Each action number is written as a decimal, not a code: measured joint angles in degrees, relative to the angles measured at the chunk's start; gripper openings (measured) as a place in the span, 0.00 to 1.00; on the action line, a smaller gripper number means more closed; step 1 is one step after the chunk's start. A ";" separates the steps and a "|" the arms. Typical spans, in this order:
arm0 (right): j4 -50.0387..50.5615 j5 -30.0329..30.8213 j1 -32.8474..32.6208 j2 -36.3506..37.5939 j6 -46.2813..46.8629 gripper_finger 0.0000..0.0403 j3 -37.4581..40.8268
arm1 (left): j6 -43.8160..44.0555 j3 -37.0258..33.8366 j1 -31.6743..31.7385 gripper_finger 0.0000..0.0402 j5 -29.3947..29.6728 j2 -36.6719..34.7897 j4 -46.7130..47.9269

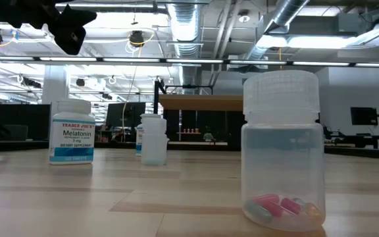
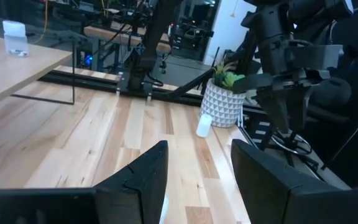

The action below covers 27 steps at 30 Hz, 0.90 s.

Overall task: Pick and place medicine bottles onto shelf by color
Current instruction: Put the transparent medicine bottle onto the right side of the shelf

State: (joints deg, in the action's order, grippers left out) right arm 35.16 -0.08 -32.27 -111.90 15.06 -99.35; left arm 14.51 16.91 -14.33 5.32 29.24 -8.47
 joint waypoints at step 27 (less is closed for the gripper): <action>5.62 -1.79 -0.05 -9.92 -1.48 0.52 -0.52 | -0.53 -0.11 0.02 0.41 0.40 1.94 -0.34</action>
State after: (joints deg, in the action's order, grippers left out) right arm 40.77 -1.87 -32.32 -121.81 13.58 -99.88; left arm 13.97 16.80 -14.31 5.72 31.18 -8.81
